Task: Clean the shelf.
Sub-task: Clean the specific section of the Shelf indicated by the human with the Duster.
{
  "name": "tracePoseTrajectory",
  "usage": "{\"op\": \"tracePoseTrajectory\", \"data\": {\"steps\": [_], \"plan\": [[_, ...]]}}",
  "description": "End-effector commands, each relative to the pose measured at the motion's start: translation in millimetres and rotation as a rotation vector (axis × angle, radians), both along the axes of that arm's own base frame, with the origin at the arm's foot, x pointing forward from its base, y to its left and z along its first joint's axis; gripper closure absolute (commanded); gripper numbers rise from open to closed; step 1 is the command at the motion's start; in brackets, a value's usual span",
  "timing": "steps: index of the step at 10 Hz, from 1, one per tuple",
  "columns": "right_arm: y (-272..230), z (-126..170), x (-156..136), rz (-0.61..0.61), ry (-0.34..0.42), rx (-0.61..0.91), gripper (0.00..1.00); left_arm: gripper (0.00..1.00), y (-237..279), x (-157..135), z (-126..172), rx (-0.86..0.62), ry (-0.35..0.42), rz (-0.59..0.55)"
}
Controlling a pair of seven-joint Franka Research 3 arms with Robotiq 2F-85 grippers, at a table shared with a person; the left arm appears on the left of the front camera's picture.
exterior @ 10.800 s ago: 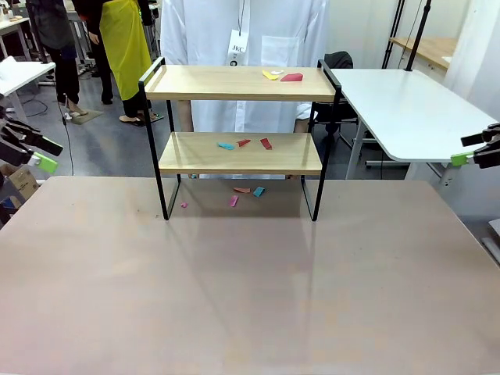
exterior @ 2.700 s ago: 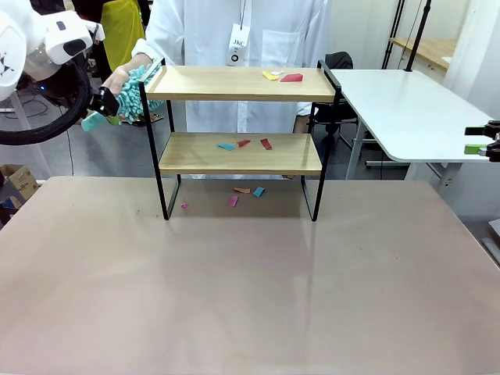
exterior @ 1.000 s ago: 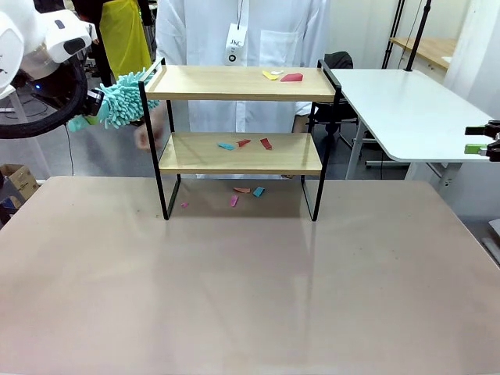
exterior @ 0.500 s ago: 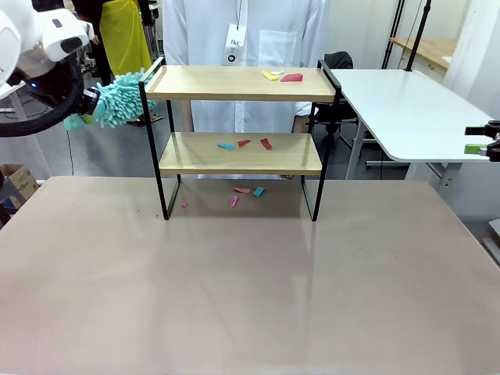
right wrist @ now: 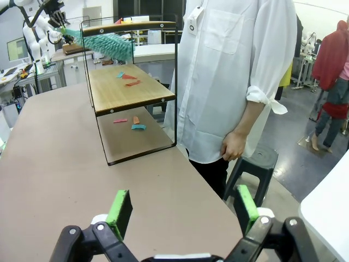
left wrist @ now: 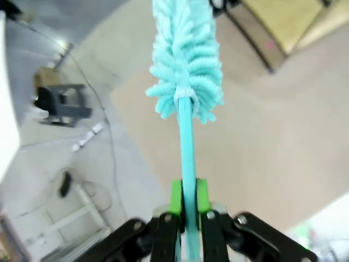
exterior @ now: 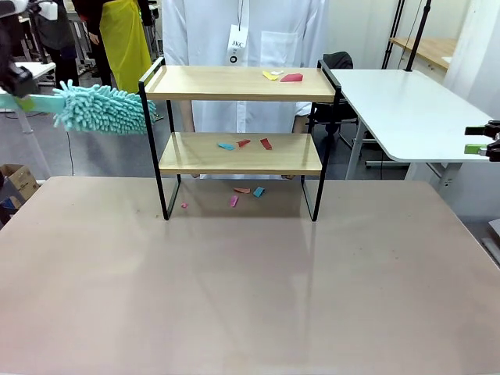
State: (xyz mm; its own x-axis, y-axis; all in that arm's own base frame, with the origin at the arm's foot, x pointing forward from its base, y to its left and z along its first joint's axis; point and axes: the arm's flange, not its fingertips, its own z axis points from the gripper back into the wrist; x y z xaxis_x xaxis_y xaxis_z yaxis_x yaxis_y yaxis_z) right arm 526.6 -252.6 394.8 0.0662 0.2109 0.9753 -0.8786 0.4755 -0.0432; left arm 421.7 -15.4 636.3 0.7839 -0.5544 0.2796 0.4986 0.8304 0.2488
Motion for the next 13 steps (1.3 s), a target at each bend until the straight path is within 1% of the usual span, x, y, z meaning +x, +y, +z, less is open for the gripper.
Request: {"op": "tracePoseTrajectory", "data": {"steps": [1, 3, 4, 5, 6, 7, 8, 9, 10, 11, 13], "plan": [[4.4, 7.5, 0.8, -0.012, 0.015, -0.006, 0.0, 0.87, 13.0, -19.6, 14.0, 0.046, 0.106, -0.111], [4.4, 7.5, 0.8, -0.012, 0.015, -0.006, 0.0, 0.87, 26.0, -52.6, 29.2, 0.129, 0.222, -0.223], [4.4, 7.5, 0.8, -0.012, 0.015, -0.006, 0.0, 0.87, 25.5, -70.9, 32.8, 0.153, 0.277, -0.292], [4.4, 7.5, 0.8, -0.012, 0.015, -0.006, 0.0, 0.87, 23.4, -82.8, 37.3, 0.186, 0.325, -0.347], [4.4, 7.5, 0.8, -0.012, 0.015, -0.006, 0.0, 0.87, 19.8, -95.0, 37.9, 0.194, 0.396, -0.394], [4.4, 7.5, 0.8, -0.012, 0.015, -0.006, 0.0, 0.87, 11.7, -107.3, 37.7, 0.189, 0.452, -0.49], [4.4, 7.5, 0.8, -0.012, 0.015, -0.006, 0.0, 0.87, 1.3, -115.8, 37.0, 0.168, 0.463, -0.556], [4.4, 7.5, 0.8, -0.012, 0.015, -0.006, 0.0, 0.87, -9.4, -121.1, 34.2, 0.132, 0.456, -0.629], [4.4, 7.5, 0.8, -0.012, 0.015, -0.006, 0.0, 0.87, -20.5, -122.3, 27.7, 0.099, 0.448, -0.664], [4.4, 7.5, 0.8, -0.012, 0.015, -0.006, 0.0, 0.87, -29.4, -124.2, 20.0, 0.083, 0.452, -0.725], [4.4, 7.5, 0.8, -0.012, 0.015, -0.006, 0.0, 0.87, -34.0, -116.3, 11.6, 0.006, 0.422, -0.715]]}}
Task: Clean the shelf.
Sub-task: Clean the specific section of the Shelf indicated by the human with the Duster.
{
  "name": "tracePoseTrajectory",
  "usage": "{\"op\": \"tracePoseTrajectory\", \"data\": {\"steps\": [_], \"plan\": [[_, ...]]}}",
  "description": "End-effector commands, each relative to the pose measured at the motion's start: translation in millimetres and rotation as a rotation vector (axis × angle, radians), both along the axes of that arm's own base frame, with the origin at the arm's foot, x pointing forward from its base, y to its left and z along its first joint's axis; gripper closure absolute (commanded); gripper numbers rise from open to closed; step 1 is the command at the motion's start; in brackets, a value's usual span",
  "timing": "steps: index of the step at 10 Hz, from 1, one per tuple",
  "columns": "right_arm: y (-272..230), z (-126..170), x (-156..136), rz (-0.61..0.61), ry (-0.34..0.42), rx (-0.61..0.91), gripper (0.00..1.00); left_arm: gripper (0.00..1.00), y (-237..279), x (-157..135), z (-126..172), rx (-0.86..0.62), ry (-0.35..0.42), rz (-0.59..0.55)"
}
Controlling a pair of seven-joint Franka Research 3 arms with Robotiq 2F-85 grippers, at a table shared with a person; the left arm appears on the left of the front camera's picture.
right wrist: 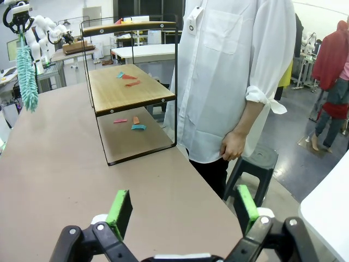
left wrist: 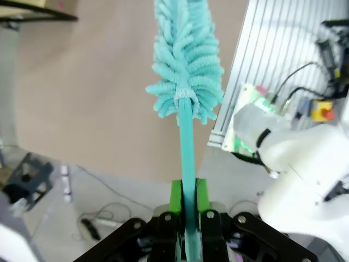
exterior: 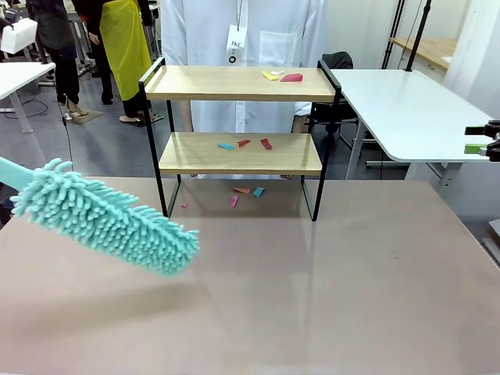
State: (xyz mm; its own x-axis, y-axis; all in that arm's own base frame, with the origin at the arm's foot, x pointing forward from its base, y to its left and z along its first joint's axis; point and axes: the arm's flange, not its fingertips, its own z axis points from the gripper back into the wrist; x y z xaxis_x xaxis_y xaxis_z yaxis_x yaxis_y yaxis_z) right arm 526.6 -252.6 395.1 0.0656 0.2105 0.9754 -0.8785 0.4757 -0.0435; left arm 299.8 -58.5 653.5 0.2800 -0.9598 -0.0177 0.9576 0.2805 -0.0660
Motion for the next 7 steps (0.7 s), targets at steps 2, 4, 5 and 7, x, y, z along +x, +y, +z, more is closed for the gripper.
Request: {"op": "tracePoseTrajectory", "data": {"steps": [2, 4, 5, 7], "plan": [[4.4, 7.3, 0.7, -0.012, 0.016, -0.006, 0.0, 0.87, 0.0, 0.0, 0.0, 0.0, 0.0, 0.0], [4.4, 7.3, 0.7, -0.012, 0.016, -0.006, 0.0, 0.87, 0.0, 0.0, 0.0, 0.0, 0.0, 0.0], [4.4, 7.3, 0.7, -0.012, 0.016, -0.006, 0.0, 0.87, 0.0, 0.0, 0.0, 0.0, 0.0, 0.0], [4.4, 7.3, 0.7, -0.012, 0.016, -0.006, 0.0, 0.87, 0.0, 0.0, 0.0, 0.0, 0.0, 0.0]]}}
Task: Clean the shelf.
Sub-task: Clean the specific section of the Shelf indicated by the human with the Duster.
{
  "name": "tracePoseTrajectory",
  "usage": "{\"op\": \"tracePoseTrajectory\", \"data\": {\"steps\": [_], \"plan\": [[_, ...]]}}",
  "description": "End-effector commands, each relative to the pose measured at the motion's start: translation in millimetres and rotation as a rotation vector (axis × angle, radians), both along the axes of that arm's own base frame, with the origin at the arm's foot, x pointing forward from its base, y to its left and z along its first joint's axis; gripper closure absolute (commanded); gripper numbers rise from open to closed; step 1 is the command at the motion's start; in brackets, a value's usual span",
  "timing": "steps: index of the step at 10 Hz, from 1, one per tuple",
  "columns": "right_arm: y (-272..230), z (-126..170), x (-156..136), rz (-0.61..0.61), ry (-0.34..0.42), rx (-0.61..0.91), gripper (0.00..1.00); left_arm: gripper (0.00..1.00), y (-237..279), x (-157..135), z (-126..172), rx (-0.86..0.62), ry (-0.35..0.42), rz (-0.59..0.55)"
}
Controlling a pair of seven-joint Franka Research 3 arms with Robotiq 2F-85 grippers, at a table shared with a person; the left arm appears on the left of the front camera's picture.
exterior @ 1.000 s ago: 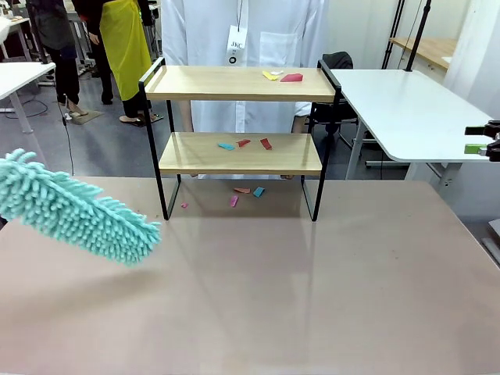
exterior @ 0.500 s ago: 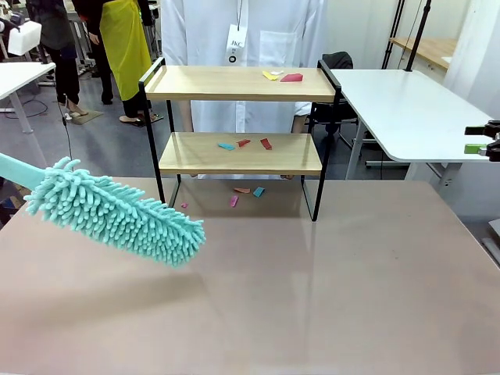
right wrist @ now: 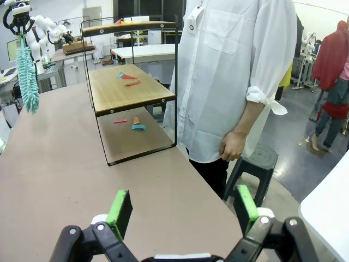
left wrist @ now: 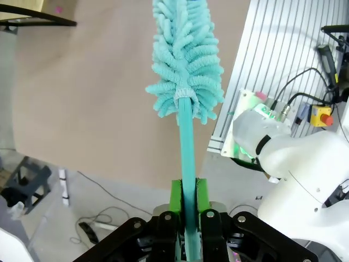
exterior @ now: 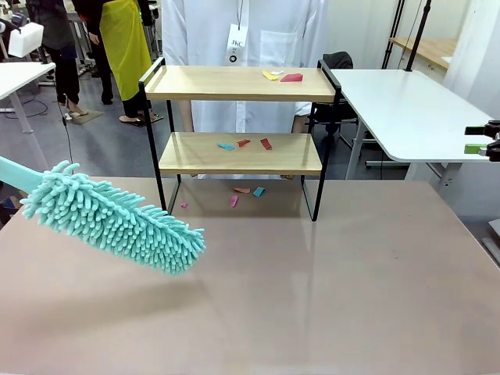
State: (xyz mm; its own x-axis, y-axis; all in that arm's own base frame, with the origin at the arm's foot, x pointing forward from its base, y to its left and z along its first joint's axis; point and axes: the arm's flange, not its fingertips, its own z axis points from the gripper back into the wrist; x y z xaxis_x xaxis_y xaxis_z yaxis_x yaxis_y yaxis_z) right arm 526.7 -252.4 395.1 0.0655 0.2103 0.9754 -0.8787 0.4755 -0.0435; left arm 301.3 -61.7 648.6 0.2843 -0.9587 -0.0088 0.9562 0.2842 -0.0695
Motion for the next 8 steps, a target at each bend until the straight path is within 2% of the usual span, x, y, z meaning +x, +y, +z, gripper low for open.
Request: {"op": "tracePoseTrajectory", "data": {"steps": [1, 8], "plan": [[4.2, 7.3, 0.7, -0.012, 0.016, -0.006, 0.0, 0.87, 3.2, -1.5, 4.9, 0.01, -0.001, -0.004], [4.2, 7.3, 0.7, -0.012, 0.016, -0.006, 0.0, 0.87, 3.2, -1.5, 4.9, 0.01, -0.001, -0.004]]}}
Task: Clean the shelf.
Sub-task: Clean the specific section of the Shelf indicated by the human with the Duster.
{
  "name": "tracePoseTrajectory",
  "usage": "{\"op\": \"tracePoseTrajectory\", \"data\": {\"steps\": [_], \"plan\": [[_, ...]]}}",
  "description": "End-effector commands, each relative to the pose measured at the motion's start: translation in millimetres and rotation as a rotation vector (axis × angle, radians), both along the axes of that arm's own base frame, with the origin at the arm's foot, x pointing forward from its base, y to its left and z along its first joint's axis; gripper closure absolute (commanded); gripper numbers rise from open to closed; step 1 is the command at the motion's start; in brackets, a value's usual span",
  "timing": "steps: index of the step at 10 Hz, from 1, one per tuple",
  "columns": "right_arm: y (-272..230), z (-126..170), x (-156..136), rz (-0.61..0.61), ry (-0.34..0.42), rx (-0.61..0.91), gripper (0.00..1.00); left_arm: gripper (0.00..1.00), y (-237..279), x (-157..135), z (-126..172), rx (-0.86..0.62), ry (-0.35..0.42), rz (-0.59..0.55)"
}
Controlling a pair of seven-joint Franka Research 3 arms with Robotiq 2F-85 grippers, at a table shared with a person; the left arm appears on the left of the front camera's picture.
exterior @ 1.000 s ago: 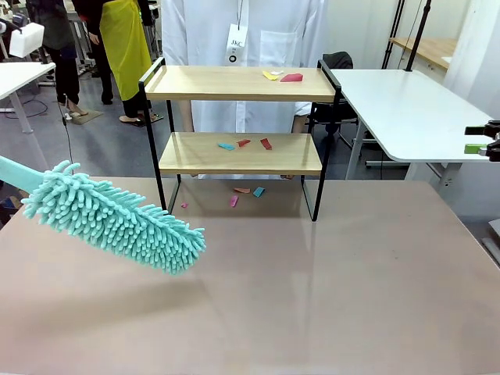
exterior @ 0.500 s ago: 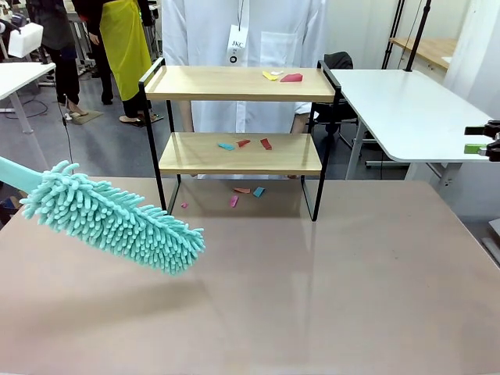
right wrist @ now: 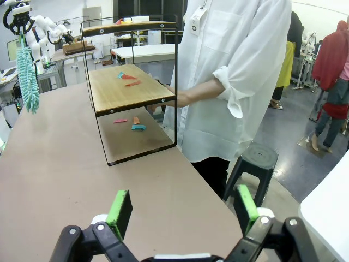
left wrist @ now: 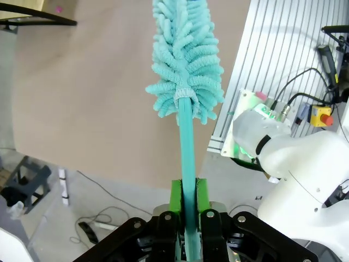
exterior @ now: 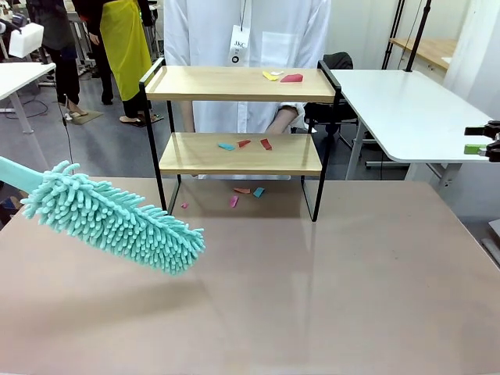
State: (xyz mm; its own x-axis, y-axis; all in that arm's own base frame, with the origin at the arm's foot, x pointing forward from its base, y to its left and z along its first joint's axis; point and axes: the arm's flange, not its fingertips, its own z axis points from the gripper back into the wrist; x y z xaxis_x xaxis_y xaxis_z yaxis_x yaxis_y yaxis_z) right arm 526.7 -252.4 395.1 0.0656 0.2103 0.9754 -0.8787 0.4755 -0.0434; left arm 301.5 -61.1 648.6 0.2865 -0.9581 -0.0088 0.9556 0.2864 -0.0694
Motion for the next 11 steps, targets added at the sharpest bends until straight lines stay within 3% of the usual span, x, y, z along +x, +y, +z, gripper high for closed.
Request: {"op": "tracePoseTrajectory", "data": {"steps": [1, 11], "plan": [[4.2, 7.3, 0.7, -0.012, 0.016, -0.006, 0.0, 0.87, 2.5, -1.6, 4.9, 0.01, -0.001, -0.007], [4.2, 7.3, 0.7, -0.012, 0.016, -0.006, 0.0, 0.87, 2.5, -1.6, 4.9, 0.01, -0.001, -0.007]]}}
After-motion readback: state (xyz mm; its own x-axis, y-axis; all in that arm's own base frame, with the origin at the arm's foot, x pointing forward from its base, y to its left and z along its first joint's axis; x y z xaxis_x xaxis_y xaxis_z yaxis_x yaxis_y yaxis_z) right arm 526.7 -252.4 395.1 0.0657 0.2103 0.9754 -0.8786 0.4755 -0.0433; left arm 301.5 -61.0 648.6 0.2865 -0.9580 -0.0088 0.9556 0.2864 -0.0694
